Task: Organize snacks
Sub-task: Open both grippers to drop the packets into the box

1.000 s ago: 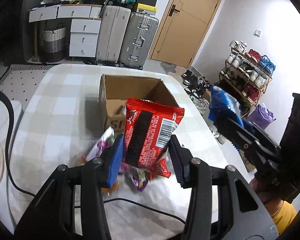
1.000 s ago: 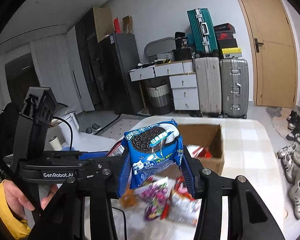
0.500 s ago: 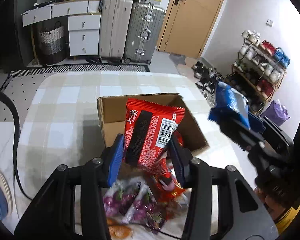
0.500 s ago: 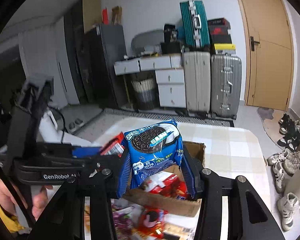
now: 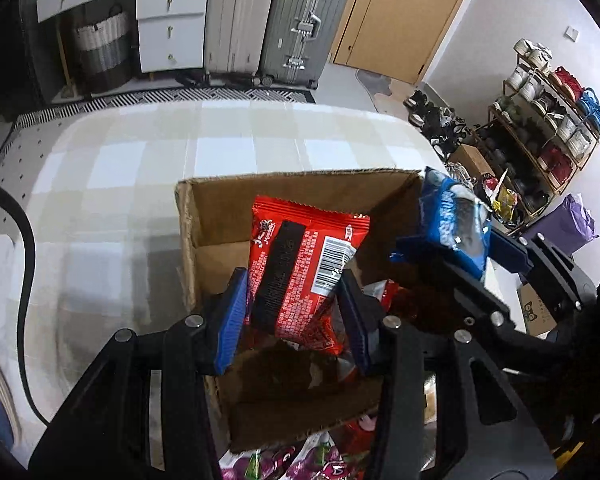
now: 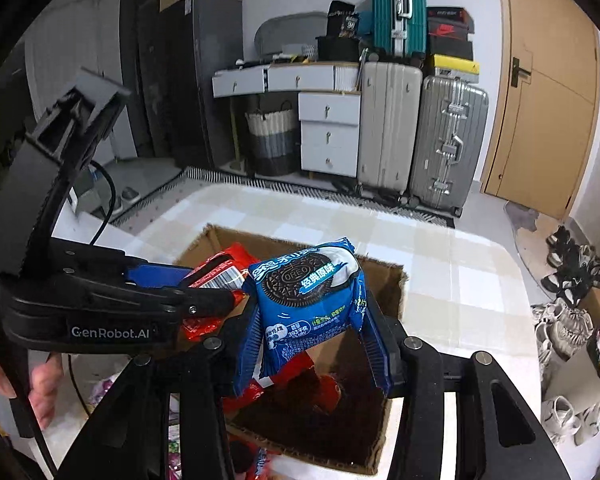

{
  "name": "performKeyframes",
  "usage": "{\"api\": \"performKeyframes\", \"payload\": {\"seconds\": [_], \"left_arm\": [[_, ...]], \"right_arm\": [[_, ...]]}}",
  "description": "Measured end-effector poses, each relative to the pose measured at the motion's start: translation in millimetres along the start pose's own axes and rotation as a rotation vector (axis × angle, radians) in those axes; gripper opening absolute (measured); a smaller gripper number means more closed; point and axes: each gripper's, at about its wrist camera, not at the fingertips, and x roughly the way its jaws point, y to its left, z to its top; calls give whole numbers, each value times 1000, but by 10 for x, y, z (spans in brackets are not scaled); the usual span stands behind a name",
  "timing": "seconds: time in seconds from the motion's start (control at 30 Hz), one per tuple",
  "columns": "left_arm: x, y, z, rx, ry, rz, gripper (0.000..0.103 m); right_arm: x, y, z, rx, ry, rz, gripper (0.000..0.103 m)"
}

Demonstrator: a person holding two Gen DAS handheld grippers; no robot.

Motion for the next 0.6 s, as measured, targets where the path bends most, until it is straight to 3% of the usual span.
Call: {"api": "performKeyframes", "payload": {"seconds": [0.3,0.6], "left_arm": [[293,45,52,-1,18,0,42],[225,31,22,8,-3,7,42]], "right_arm": [[333,-55,-104,-18,114,-8,47],[395,-58,-138,-29,124,-38,47]]}}
